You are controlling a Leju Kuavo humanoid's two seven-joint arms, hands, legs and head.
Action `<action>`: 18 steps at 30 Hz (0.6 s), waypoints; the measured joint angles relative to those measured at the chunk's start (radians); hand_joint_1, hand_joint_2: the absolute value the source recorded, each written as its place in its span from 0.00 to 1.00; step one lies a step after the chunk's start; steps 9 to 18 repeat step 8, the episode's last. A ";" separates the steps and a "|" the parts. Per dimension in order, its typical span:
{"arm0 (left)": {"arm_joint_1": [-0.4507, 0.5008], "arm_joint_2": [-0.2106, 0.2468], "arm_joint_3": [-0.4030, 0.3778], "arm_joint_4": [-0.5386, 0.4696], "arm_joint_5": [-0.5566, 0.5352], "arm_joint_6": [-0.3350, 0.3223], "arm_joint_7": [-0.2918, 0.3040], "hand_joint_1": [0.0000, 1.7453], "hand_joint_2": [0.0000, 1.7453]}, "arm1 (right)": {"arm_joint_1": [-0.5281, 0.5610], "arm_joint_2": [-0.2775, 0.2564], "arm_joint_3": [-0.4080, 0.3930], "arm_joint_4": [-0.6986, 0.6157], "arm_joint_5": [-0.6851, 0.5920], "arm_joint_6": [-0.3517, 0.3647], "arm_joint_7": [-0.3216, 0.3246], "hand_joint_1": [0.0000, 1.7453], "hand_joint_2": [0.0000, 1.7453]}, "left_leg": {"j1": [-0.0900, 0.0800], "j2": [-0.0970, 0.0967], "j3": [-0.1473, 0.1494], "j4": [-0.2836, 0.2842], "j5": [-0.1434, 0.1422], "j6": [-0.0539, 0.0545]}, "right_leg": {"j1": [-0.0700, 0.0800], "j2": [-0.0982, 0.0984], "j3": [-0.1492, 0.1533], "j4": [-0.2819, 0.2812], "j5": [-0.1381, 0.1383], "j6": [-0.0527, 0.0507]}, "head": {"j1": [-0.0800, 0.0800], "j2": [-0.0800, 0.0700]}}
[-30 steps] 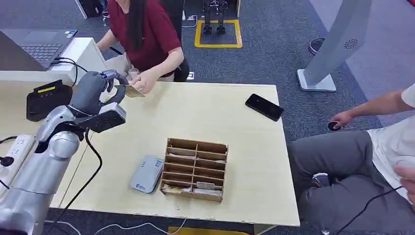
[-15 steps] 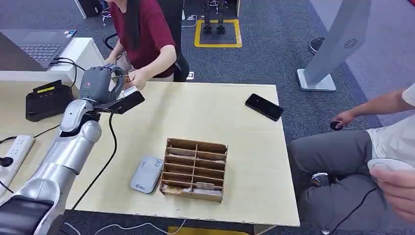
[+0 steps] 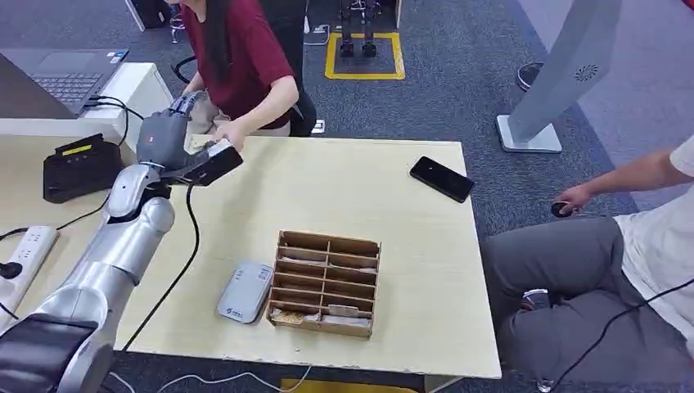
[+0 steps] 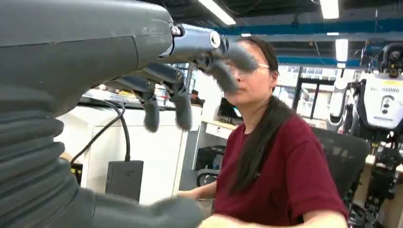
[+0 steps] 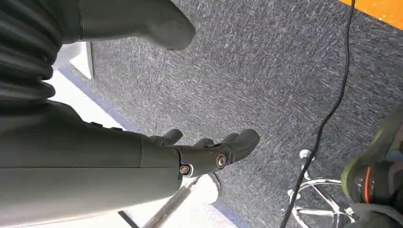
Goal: Pass the card to the sensor for recognition and then transmit it.
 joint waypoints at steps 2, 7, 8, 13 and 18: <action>0.018 0.009 0.021 0.000 0.030 0.019 -0.021 0.00 1.00 | 0.001 0.002 0.000 0.000 -0.002 0.000 0.001 0.00 1.00 | 0.000 0.001 0.000 0.000 0.000 0.000 | 0.000 0.000 0.000 0.000 0.000 0.000 | 0.000 0.000; 0.172 0.058 0.106 -0.095 0.161 0.021 -0.142 0.00 1.00 | 0.003 0.005 -0.002 0.000 -0.020 -0.003 0.012 0.00 1.00 | -0.001 0.003 0.002 -0.003 -0.001 0.000 | -0.001 0.002 0.000 0.000 -0.001 -0.001 | 0.000 0.000; 0.230 0.067 0.133 -0.138 0.200 0.021 -0.182 0.00 1.00 | 0.005 0.006 -0.004 0.000 -0.028 -0.006 0.017 0.00 1.00 | -0.001 0.005 0.003 -0.003 -0.002 -0.002 | -0.001 0.005 0.001 0.000 -0.001 -0.002 | 0.000 0.000; 0.230 0.067 0.133 -0.138 0.200 0.021 -0.182 0.00 1.00 | 0.005 0.006 -0.004 0.000 -0.028 -0.006 0.017 0.00 1.00 | -0.001 0.005 0.003 -0.003 -0.002 -0.002 | -0.001 0.005 0.001 0.000 -0.001 -0.002 | 0.000 0.000; 0.230 0.067 0.133 -0.138 0.200 0.021 -0.182 0.00 1.00 | 0.005 0.006 -0.004 0.000 -0.028 -0.006 0.017 0.00 1.00 | -0.001 0.005 0.003 -0.003 -0.002 -0.002 | -0.001 0.005 0.001 0.000 -0.001 -0.002 | 0.000 0.000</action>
